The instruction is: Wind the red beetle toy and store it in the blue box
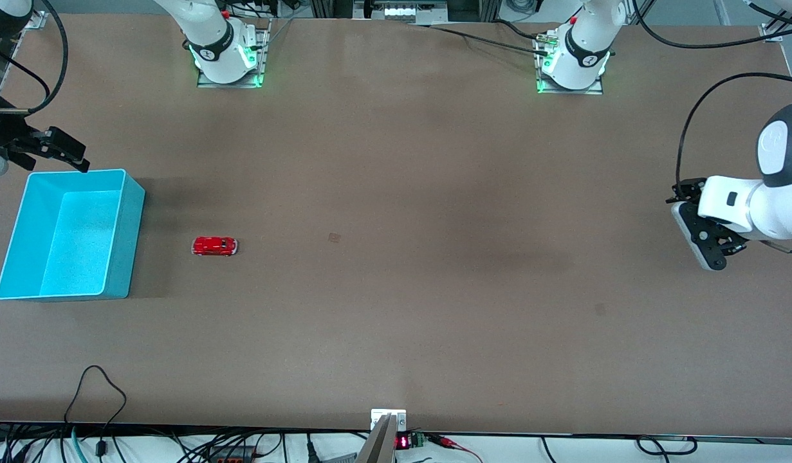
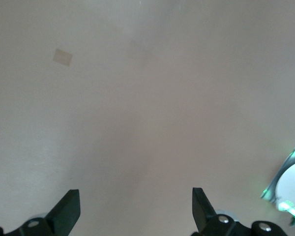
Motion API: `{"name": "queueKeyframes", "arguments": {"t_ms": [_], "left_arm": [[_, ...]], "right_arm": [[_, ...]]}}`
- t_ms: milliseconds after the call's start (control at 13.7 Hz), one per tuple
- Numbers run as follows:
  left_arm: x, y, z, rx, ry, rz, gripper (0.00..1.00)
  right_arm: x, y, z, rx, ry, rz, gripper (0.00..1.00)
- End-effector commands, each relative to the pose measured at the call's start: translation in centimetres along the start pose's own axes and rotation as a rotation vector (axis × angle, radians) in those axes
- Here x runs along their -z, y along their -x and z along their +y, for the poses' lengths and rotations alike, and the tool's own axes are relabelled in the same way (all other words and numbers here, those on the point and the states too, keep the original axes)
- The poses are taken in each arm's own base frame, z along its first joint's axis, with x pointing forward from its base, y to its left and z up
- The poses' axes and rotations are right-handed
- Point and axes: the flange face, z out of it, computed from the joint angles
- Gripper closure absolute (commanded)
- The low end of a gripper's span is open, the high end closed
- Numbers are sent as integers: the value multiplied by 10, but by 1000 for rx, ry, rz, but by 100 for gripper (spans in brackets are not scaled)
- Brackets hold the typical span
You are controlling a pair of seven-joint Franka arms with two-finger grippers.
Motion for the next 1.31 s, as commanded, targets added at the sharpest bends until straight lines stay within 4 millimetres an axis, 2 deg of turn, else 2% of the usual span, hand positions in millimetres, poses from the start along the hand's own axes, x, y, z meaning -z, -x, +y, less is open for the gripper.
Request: {"name": "queueKeyframes", "arguments": {"t_ms": [0, 219, 291, 364, 437, 510, 583, 729, 802, 1020, 1239], "left_arm": [[42, -9, 25, 130, -14, -1, 0], [100, -21, 64, 310, -47, 14, 0], [116, -29, 86, 328, -83, 11, 0], [131, -23, 99, 375, -117, 19, 0], [148, -26, 122, 419, -155, 32, 0], [154, -16, 137, 499, -158, 47, 0], [158, 5, 150, 640, -116, 103, 0], [150, 40, 155, 945, -20, 172, 0], [147, 45, 160, 1013, -17, 181, 0], [146, 48, 153, 1078, -47, 246, 0], [153, 40, 145, 1065, -92, 321, 0]], "right_arm": [[-2, -3, 0, -13, -5, 1, 0], [-17, -14, -1, -3, -4, -19, 0], [-24, -17, 0, 0, -4, -30, 0], [-30, -20, 1, -2, -3, -40, 0], [-35, -22, 3, -3, -2, -48, 0], [-45, -25, 3, -2, -2, -67, 0], [-58, -29, 2, -4, -6, -86, 0], [-74, -39, -9, -7, -65, -102, 0], [-88, -53, -12, 10, -84, -113, 0], [-110, -80, -18, 82, -85, -119, 0], [-137, -99, -18, 110, -83, -128, 0]]}}
